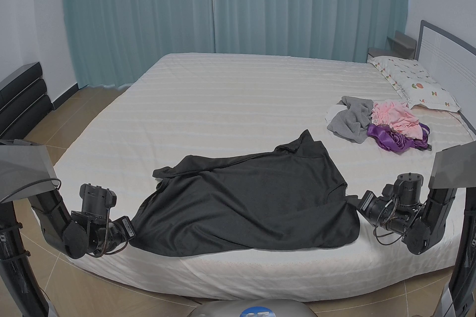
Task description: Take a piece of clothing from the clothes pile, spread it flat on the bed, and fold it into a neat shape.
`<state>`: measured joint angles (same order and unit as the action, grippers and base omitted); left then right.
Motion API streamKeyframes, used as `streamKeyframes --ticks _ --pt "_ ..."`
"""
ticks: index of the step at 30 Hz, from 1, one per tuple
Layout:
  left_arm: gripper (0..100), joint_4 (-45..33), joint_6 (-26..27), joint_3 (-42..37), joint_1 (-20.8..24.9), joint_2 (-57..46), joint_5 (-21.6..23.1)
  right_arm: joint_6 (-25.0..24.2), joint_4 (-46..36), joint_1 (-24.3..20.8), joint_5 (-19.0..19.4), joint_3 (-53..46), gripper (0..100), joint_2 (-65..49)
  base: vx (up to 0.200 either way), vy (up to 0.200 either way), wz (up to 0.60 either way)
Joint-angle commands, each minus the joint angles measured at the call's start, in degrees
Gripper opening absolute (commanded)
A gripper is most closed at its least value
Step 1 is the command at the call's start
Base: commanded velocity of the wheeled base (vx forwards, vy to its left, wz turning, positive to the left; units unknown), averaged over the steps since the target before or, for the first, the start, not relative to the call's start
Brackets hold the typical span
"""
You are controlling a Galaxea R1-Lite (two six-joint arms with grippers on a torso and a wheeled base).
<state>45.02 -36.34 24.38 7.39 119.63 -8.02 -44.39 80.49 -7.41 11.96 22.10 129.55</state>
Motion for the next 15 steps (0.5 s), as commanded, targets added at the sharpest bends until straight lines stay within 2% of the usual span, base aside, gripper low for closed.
streamKeyframes --ticks 1,7,13,15 --pt "0 0.2 0.0 0.1 -0.4 1.8 0.9 -0.3 -0.3 2.0 -0.1 6.5 0 2.0 0.0 0.0 0.0" --pt "0 0.3 0.0 0.5 -0.8 2.3 1.0 0.0 -3.3 2.7 -0.2 12.6 0 3.9 0.0 0.0 0.0" --pt "0 0.4 -0.7 0.7 -1.1 2.4 1.0 -0.2 -14.0 2.5 -0.4 26.9 0 6.2 0.0 0.0 0.0" --pt "0 0.4 -0.7 0.7 -1.1 2.4 1.0 -0.2 -14.0 2.5 -0.4 26.9 0 6.2 0.0 0.0 0.0"
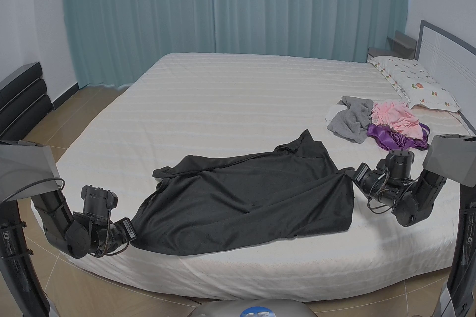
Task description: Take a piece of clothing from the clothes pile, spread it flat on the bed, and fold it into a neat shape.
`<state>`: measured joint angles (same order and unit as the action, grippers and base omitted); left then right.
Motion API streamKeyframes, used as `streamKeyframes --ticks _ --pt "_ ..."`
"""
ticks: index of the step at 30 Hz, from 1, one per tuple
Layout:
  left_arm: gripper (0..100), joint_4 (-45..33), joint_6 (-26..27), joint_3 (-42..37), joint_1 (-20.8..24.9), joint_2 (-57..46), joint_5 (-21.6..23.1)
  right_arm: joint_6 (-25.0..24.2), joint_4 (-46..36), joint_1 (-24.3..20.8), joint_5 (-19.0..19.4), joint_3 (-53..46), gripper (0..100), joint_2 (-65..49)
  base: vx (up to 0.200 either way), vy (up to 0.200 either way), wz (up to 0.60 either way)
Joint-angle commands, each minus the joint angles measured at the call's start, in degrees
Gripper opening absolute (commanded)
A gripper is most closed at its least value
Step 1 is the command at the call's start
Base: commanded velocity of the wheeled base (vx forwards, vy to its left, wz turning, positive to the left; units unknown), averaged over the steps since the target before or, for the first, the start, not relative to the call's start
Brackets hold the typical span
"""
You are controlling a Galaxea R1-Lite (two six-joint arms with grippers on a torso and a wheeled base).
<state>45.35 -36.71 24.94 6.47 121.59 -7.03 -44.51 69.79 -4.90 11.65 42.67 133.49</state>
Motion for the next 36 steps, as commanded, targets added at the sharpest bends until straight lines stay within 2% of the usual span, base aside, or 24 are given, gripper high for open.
streamKeyframes --ticks 1,7,11,17,18,26,33,36 --pt "0 0.1 -0.3 0.2 -0.2 0.4 0.1 -0.1 -7.4 -0.3 -1.9 12.3 0 4.2 0.0 0.0 0.0" --pt "0 0.1 -0.3 0.1 -0.1 0.6 0.1 -0.1 -10.2 -1.2 -4.8 20.9 0 9.0 0.0 0.0 0.0" --pt "0 0.1 -0.4 0.1 -0.1 0.8 0.1 -0.2 -10.1 -2.7 -9.5 27.8 0 13.9 0.0 0.0 0.0" --pt "0 0.1 -0.4 0.1 -0.1 1.2 0.1 0.1 -10.2 -3.8 -10.5 27.2 0 15.0 0.0 0.0 0.0" --pt "0 0.1 -0.4 0.1 -0.1 1.2 0.1 0.1 -9.9 -3.7 -10.5 27.1 100 14.9 0.0 0.0 0.0" --pt "0 0.1 -0.4 0.1 0.0 1.0 0.1 0.0 -9.0 -1.7 -9.4 19.6 100 6.2 0.0 0.0 0.0" --pt "0 0.1 -0.4 -0.1 0.2 0.7 0.1 -0.2 -9.1 -1.1 -6.1 8.4 100 -1.7 0.0 0.0 0.0" --pt "0 0.1 -0.4 -0.2 0.3 0.4 0.0 -0.5 -8.9 -1.3 -4.8 0.8 100 -5.5 0.0 0.0 0.0"
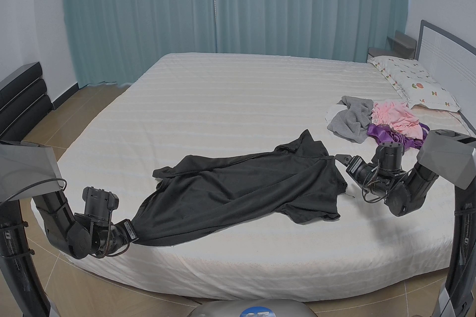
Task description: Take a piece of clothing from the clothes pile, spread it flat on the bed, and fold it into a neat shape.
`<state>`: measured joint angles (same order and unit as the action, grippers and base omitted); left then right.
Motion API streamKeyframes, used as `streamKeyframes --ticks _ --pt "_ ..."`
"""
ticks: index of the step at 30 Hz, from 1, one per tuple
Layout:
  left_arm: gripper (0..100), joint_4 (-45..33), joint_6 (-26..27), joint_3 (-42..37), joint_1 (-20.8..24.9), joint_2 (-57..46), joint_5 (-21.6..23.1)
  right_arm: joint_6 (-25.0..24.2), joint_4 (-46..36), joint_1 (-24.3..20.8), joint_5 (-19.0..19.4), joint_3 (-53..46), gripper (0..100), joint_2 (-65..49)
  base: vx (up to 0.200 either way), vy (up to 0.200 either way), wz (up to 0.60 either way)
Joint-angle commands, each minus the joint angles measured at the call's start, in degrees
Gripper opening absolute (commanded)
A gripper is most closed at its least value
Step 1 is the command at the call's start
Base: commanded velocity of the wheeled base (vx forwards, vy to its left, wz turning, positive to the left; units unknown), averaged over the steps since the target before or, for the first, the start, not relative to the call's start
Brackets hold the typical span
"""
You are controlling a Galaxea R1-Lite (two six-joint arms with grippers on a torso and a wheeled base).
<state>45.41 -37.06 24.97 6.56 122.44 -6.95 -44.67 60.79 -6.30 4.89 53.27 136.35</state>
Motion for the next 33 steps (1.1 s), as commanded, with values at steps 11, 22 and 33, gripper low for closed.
streamKeyframes --ticks 11,22,33 --pt "0 0.0 0.0 -0.3 0.2 -0.3 0.0 -7.1 2.1 -6.7 2.8 -22.7 100 -12.0 0.0 0.0 0.0" --pt "0 0.0 0.0 -0.4 0.3 -0.4 0.0 -9.3 1.3 -10.0 2.0 -21.9 100 -4.5 0.0 0.0 0.0" --pt "0 0.0 0.0 -0.4 0.3 -0.1 -0.1 -9.5 0.7 -9.7 -0.9 -17.6 100 -2.6 0.0 0.0 0.0"
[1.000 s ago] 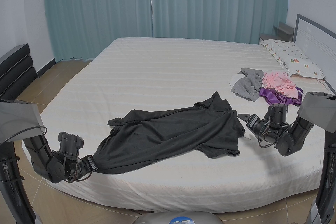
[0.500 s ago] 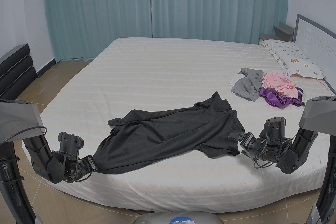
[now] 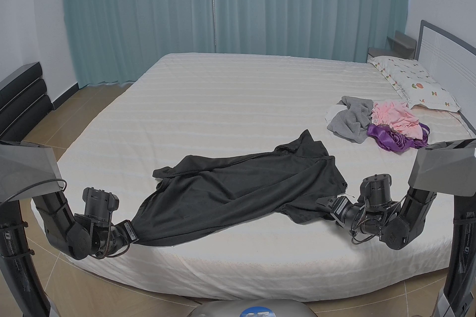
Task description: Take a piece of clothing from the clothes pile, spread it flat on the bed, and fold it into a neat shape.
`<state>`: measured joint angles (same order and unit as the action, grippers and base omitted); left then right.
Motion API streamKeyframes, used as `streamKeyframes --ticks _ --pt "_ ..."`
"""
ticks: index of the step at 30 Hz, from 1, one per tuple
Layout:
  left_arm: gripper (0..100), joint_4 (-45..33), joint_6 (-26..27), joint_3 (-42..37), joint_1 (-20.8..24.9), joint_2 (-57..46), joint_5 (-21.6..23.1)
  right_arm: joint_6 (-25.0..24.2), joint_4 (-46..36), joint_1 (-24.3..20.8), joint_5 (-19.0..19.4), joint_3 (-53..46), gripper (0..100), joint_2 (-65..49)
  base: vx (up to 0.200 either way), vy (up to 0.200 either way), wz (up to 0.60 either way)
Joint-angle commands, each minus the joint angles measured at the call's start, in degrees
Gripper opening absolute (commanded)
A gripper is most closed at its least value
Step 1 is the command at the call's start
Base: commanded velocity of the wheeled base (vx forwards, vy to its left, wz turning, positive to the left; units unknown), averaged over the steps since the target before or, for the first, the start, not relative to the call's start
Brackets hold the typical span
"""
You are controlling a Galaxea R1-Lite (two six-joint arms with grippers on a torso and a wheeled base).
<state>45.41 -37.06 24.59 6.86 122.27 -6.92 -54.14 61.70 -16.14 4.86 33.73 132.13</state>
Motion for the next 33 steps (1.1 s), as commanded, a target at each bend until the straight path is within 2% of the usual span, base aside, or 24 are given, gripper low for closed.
streamKeyframes --ticks 1,2,3,12,16,25,33 --pt "0 0.0 0.0 -0.1 0.0 0.0 -0.1 0.0 -0.4 0.1 -1.6 2.7 100 2.3 0.0 0.0 0.0" --pt "0 0.0 0.0 -0.1 0.0 0.0 -0.1 0.0 -0.7 -0.1 -1.9 2.9 100 2.7 0.0 0.0 0.0" --pt "0 0.0 0.0 -0.1 0.0 0.0 -0.1 0.0 -0.7 -0.1 -1.9 2.9 0 2.7 0.0 0.0 0.0" --pt "0 -0.1 0.1 -0.2 0.1 -0.1 -0.1 -0.1 -0.8 0.1 -2.1 0.3 0 -0.6 0.0 0.0 0.0" --pt "0 0.0 0.1 -0.8 1.8 -0.4 -0.7 0.1 -0.8 1.9 -1.6 -5.6 0 -6.9 0.0 0.0 0.0" --pt "0 -0.1 0.6 -2.6 3.5 -3.2 -0.9 0.3 -0.9 2.0 -1.3 -16.1 0 -15.9 0.0 0.0 0.0" --pt "0 -0.6 0.8 -4.3 5.9 -4.4 -1.2 4.6 -0.1 2.0 -0.7 -24.2 0 -17.5 0.0 0.0 0.0"
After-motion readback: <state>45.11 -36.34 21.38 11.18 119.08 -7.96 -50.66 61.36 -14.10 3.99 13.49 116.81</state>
